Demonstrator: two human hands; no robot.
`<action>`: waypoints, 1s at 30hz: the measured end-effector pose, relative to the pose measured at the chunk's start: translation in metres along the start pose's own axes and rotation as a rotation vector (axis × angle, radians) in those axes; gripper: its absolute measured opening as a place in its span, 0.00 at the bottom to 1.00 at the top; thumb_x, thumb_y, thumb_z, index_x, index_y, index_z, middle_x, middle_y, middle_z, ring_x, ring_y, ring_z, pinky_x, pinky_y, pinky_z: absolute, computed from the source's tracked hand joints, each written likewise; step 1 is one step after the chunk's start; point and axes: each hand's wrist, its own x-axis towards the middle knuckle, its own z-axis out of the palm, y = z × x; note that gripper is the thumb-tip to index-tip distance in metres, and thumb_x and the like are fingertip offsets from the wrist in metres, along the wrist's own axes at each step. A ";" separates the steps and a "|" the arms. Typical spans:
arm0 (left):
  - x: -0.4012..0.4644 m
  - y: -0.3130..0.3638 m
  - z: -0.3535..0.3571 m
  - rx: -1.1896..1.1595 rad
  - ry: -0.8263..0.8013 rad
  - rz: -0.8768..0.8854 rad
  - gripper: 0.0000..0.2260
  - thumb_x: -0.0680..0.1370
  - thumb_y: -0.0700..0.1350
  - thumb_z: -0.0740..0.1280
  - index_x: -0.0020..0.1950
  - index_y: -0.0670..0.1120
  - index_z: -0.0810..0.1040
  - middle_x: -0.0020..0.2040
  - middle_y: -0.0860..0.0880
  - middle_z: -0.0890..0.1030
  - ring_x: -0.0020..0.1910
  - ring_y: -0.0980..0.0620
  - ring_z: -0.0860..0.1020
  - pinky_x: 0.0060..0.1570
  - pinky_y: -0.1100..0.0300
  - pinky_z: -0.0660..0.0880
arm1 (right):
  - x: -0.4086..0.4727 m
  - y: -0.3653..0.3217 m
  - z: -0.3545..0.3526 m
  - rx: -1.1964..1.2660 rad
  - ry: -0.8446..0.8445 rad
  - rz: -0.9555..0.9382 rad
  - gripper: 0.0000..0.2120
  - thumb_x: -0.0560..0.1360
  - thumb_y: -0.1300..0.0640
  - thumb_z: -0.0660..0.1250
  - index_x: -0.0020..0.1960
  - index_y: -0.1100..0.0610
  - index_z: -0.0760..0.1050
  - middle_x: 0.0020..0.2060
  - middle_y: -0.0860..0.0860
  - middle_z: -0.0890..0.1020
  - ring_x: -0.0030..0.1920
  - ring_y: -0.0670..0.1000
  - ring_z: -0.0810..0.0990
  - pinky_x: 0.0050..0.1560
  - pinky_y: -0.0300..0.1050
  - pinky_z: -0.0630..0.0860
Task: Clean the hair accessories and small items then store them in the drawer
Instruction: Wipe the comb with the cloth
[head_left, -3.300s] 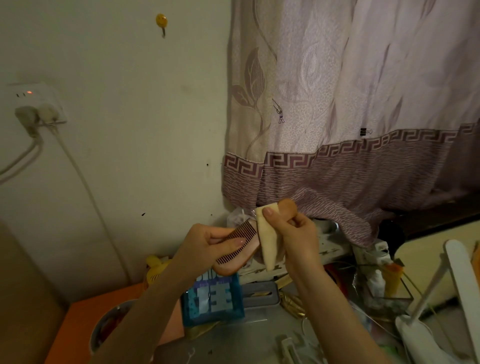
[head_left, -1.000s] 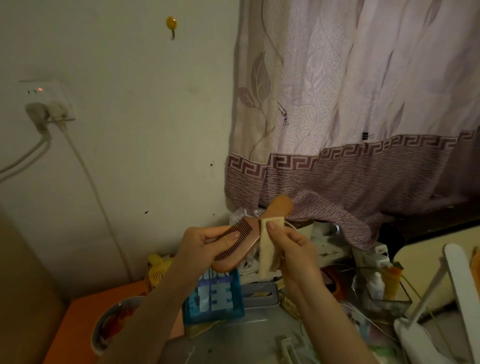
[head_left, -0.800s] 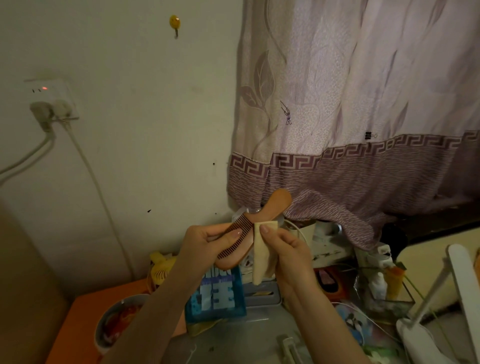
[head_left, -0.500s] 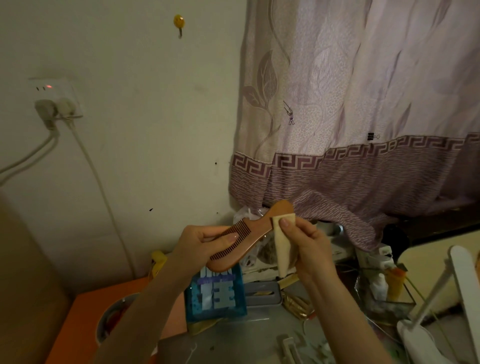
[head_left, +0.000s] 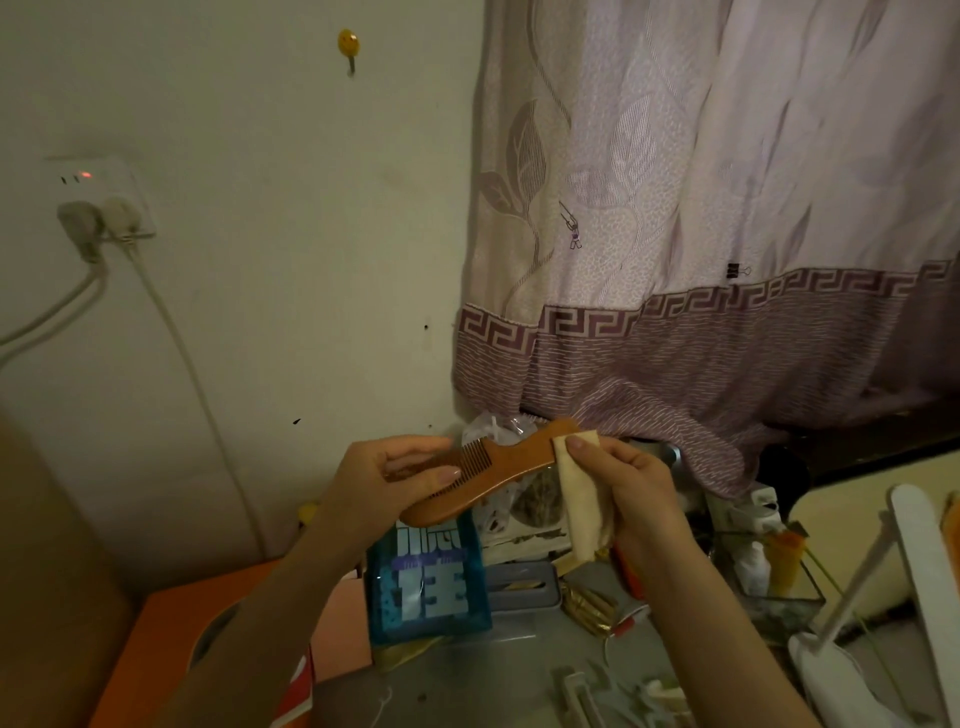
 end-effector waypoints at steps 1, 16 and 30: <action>-0.001 -0.001 -0.001 0.012 0.010 0.023 0.15 0.70 0.38 0.73 0.51 0.55 0.80 0.42 0.61 0.84 0.46 0.61 0.82 0.42 0.67 0.78 | 0.001 0.001 0.000 0.024 0.029 0.023 0.11 0.70 0.61 0.73 0.49 0.65 0.80 0.43 0.61 0.83 0.43 0.57 0.81 0.48 0.55 0.79; -0.002 -0.019 -0.010 0.257 -0.085 0.344 0.25 0.64 0.69 0.69 0.58 0.61 0.77 0.58 0.60 0.78 0.57 0.62 0.77 0.54 0.66 0.77 | 0.007 0.008 0.002 0.097 0.089 0.151 0.13 0.70 0.61 0.73 0.49 0.68 0.79 0.40 0.59 0.83 0.38 0.54 0.81 0.35 0.44 0.79; -0.001 -0.005 -0.007 0.135 0.056 0.209 0.27 0.74 0.33 0.67 0.40 0.70 0.80 0.38 0.63 0.83 0.39 0.63 0.80 0.39 0.73 0.74 | 0.006 0.015 0.001 -0.079 0.084 -0.047 0.11 0.71 0.55 0.72 0.45 0.64 0.82 0.40 0.57 0.83 0.41 0.52 0.80 0.44 0.46 0.77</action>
